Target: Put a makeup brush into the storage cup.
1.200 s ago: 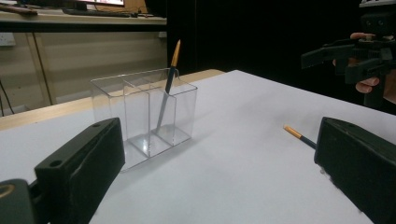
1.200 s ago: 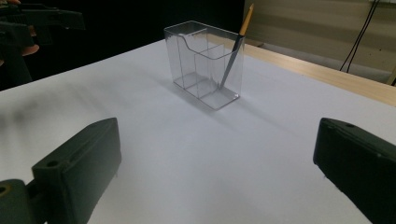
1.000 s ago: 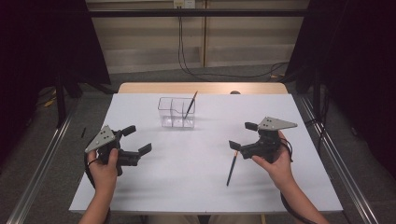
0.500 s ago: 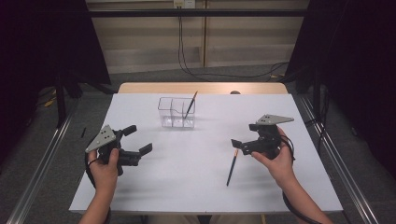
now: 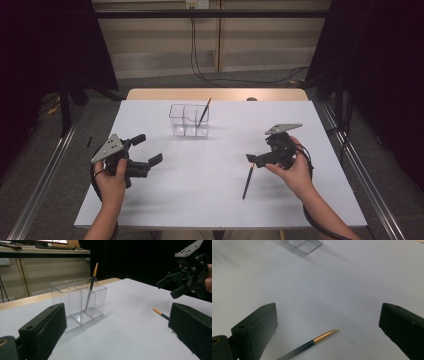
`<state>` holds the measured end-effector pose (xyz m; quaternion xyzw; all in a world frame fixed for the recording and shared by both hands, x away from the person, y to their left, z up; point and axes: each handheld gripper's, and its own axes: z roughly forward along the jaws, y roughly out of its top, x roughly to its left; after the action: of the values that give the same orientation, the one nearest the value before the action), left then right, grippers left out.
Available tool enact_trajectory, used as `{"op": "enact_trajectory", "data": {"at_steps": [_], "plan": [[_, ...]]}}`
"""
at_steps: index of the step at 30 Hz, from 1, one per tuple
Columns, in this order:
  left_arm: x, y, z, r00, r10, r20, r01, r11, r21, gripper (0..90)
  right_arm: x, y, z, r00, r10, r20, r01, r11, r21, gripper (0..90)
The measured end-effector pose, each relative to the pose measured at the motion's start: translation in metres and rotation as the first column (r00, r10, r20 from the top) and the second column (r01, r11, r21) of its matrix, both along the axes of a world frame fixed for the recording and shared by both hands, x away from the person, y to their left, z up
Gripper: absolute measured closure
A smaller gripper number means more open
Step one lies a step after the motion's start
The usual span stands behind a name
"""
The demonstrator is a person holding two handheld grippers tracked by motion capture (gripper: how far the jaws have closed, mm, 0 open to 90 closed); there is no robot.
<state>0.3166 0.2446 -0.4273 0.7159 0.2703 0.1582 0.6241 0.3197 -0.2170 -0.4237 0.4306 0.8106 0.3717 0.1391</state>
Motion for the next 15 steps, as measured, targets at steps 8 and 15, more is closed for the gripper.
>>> {"op": "enact_trajectory", "data": {"at_steps": [8,15], "plan": [[-0.0038,-0.0029,0.0013,0.9999,-0.013,0.006,0.013,0.9998,0.016,1.7,-0.0003,0.0057,-0.0038,0.9970,0.009,-0.077,-0.015,0.9966,-0.081,1.3],[-0.0038,-0.0060,0.0024,0.9998,-0.017,0.009,0.017,0.9998,0.014,1.7,-0.0017,0.0063,-0.0022,0.9933,0.016,-0.115,-0.032,0.9895,-0.141,1.2]]}}
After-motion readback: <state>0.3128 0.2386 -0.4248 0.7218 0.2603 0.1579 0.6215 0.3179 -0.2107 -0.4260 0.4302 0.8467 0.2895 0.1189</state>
